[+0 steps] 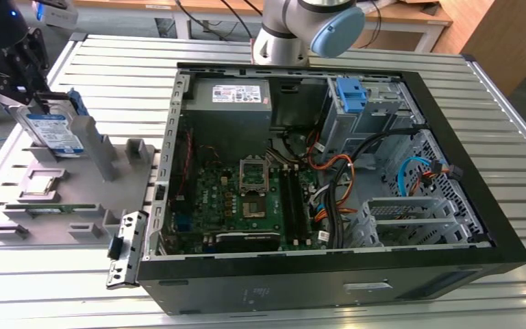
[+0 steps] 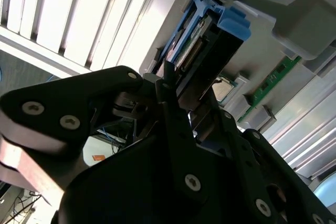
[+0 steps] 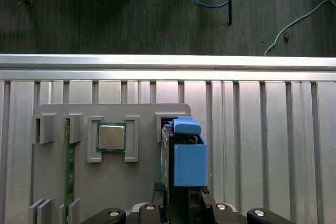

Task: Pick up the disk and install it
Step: 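Pick up the disk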

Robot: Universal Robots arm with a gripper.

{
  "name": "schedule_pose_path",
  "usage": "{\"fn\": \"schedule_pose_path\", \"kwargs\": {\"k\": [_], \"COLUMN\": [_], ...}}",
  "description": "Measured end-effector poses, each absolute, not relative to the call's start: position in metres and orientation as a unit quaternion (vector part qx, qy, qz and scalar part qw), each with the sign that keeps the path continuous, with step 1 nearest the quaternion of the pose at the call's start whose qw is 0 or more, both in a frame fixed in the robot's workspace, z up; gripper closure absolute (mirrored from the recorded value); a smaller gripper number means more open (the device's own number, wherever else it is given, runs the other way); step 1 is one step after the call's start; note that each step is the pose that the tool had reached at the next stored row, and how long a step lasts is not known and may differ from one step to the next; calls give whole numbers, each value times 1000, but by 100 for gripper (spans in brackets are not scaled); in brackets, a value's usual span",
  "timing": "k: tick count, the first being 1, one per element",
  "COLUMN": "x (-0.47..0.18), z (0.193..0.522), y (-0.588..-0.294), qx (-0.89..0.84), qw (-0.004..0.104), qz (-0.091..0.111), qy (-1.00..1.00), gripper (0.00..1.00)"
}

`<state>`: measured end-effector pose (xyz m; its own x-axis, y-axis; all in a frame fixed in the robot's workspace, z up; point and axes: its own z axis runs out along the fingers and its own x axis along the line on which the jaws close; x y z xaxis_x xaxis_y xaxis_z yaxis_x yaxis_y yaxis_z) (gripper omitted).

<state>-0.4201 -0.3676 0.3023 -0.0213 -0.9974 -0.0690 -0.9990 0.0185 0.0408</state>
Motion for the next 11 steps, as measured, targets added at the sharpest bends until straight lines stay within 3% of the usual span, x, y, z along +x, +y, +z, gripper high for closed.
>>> {"fn": "schedule_pose_path", "kwargs": {"k": [11], "x": [-420], "z": [316], "y": [-368], "qx": [-699], "qw": [10], "qz": [39], "qy": [714], "gripper": [65]}}
